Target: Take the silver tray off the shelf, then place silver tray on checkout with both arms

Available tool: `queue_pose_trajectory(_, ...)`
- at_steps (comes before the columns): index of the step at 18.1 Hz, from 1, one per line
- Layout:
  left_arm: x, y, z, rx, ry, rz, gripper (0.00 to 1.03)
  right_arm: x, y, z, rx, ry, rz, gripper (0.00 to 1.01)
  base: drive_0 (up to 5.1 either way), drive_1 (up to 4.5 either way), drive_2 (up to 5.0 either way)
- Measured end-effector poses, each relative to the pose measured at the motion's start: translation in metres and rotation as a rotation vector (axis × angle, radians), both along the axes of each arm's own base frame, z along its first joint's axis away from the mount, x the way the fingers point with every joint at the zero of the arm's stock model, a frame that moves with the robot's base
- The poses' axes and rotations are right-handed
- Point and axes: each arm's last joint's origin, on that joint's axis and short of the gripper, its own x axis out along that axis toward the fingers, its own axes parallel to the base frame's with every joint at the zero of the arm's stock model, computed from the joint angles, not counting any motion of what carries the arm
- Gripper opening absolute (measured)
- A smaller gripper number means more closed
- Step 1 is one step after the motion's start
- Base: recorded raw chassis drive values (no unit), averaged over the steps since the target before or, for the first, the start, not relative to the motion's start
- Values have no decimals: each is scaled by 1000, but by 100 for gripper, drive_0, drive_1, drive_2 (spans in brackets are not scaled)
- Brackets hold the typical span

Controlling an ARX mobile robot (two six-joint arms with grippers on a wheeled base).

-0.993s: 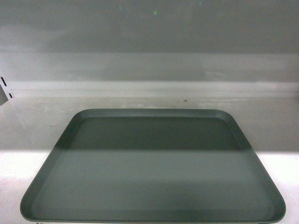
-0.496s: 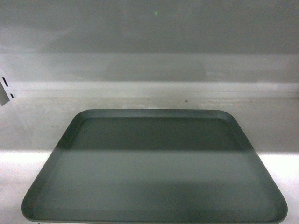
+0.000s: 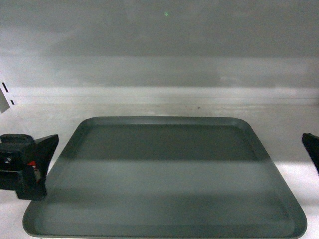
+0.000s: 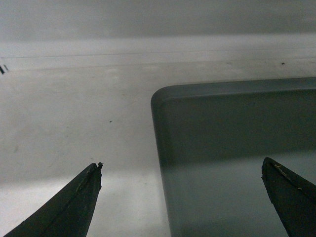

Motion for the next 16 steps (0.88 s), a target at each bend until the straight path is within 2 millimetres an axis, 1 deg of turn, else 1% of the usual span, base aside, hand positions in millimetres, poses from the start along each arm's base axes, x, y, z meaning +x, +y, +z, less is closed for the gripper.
queue_pose_trajectory(10,21,1,-17,16,48,0,98,23,6,-16,-10,49,0,98,0,0,0)
queue_pose_trajectory(14,40,2,-29,26,66,-9,98,46,10,-25,-14,61,-2,98,0,0,0)
queue_pose_trajectory(16,45,1,-36,37,82,-20,98,50,11,-29,-16,75,-3,98,0,0,0)
